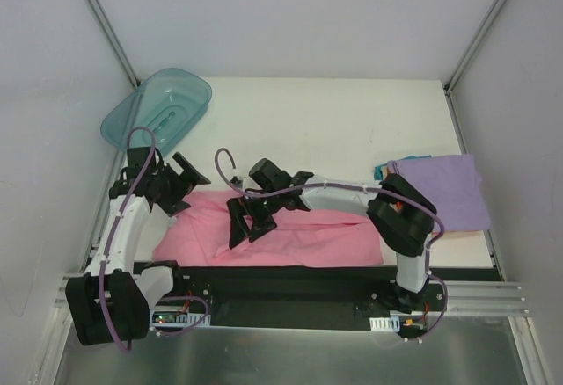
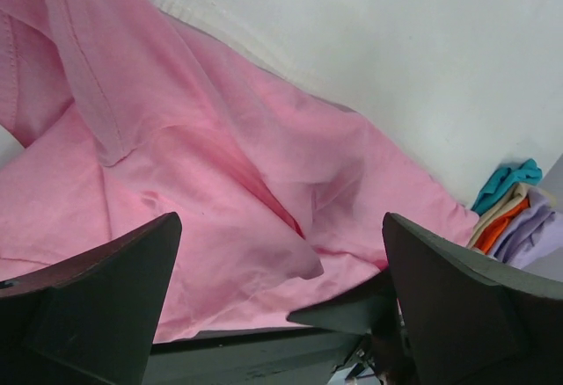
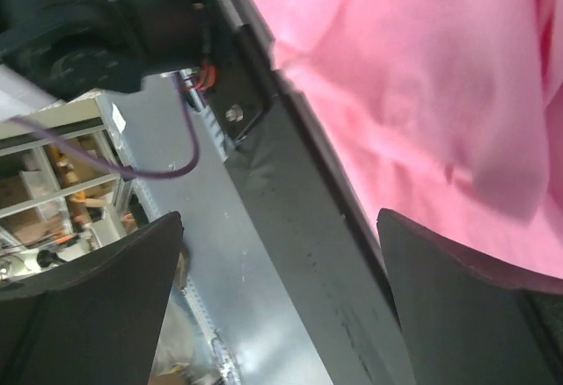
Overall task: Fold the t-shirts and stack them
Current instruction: Fold the other side of the tshirt into a rectangle, then rotate the tshirt 90 degrees
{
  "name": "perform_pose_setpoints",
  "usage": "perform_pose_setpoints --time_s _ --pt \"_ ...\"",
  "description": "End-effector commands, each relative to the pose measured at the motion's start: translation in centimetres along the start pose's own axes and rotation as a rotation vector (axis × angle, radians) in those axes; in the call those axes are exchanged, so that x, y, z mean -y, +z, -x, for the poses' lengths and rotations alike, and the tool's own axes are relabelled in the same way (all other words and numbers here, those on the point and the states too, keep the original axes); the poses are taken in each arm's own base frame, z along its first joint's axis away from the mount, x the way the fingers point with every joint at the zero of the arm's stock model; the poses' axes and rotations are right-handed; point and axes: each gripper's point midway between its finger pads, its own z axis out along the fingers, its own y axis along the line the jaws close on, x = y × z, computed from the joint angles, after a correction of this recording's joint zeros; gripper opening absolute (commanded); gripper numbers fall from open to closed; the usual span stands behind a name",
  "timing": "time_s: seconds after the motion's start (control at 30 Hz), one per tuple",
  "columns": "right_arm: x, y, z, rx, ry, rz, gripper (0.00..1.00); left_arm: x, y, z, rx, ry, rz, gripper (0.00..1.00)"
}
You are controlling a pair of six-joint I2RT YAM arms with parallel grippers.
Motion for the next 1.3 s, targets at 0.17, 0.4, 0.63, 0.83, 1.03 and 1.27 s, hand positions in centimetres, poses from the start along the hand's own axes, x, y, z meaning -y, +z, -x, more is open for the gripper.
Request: perform_pose_setpoints --time_s 0.17,0.4,0.63,0.83,1.03,1.27 --pt "1.3 -10.3 2.1 0.256 -0.128 -0.225 0.97 0.2 1.2 -4.3 -0.098 0.059 -0.022 0.99" --pt "13.5 -15.3 -0.2 0.326 0.162 -0.486 0.97 -0.8 4.6 -5.0 -0.174 0.103 0.103 1.00" --pt "20.6 -18.0 -2.2 0.333 0.335 -0.668 0.96 -0.4 8.4 -4.9 -0.230 0.114 0.138 0.99" --pt "21.1 -16.7 -3.9 0.284 0.378 -0.640 0.97 2.2 12.3 -3.8 -0.294 0.130 0.134 0.99" --pt "19.0 -16.1 -6.8 0.276 0.358 -0.571 0.96 8.8 17.0 -2.7 -0.332 0.204 0.056 0.99" --pt "14.2 -13.0 -8.8 0.183 0.234 -0.522 0.96 17.1 23.2 -3.8 -0.396 0.231 -0.042 0.99"
